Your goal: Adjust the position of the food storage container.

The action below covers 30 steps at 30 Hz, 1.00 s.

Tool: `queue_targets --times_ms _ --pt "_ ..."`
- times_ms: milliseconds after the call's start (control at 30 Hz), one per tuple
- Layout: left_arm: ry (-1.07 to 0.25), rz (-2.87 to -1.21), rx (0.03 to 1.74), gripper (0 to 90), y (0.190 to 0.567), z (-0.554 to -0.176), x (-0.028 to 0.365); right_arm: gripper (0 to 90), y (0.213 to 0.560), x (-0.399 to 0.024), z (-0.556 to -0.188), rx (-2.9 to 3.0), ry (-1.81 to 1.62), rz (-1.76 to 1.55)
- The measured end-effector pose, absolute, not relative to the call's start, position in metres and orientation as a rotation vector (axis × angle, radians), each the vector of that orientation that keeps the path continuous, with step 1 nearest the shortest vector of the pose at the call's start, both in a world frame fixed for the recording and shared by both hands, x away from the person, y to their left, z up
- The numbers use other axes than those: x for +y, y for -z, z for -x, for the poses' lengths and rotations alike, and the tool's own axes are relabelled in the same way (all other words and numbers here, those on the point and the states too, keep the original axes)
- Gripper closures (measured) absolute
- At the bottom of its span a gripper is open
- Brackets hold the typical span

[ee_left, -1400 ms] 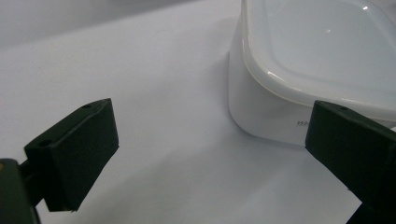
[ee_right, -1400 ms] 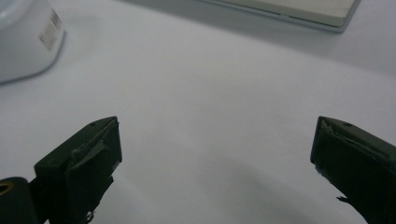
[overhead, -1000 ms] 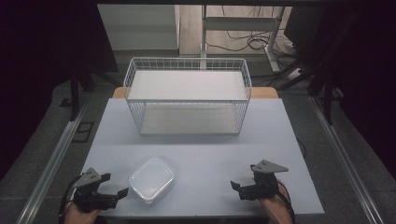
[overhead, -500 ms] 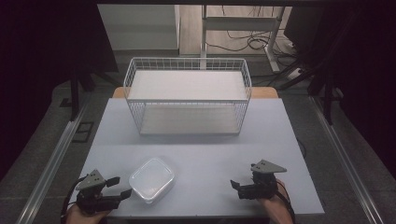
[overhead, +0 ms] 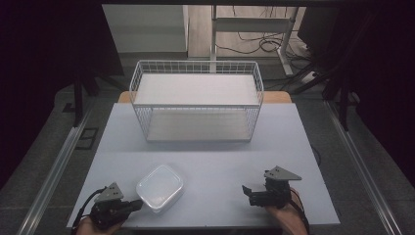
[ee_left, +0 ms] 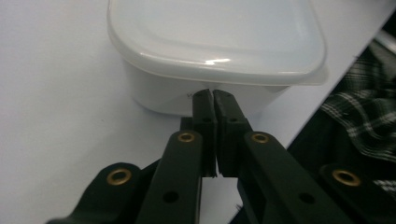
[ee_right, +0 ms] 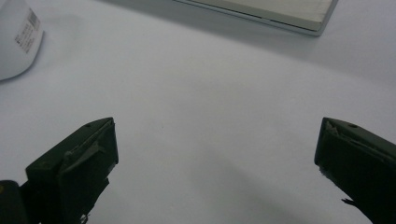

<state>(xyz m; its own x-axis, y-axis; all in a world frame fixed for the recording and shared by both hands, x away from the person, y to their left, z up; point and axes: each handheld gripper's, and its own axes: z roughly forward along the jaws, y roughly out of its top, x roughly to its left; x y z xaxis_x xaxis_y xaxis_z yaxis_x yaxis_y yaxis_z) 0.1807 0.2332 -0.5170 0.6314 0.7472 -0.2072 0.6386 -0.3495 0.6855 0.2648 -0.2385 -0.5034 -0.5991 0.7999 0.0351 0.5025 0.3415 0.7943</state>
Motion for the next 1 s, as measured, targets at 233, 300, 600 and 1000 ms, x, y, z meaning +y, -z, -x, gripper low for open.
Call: queue_targets --times_ms 233,300,600,1000 --pt "-0.210 -2.079 1.171 89.8 0.521 -0.193 0.229 0.0 0.502 -0.238 -0.266 2.264 -1.149 -1.176" --pt "-0.194 -2.074 1.188 89.8 0.524 -0.198 0.228 0.0 0.500 -0.238 -0.266 2.271 -1.155 -1.176" --pt "-0.200 -2.033 1.241 89.8 0.524 -0.225 0.228 8.8 0.496 -0.237 -0.270 2.339 -1.168 -1.196" --pt "-0.162 -2.025 1.241 89.8 0.526 -0.250 0.220 32.4 0.491 -0.233 -0.277 2.350 -1.201 -1.196"
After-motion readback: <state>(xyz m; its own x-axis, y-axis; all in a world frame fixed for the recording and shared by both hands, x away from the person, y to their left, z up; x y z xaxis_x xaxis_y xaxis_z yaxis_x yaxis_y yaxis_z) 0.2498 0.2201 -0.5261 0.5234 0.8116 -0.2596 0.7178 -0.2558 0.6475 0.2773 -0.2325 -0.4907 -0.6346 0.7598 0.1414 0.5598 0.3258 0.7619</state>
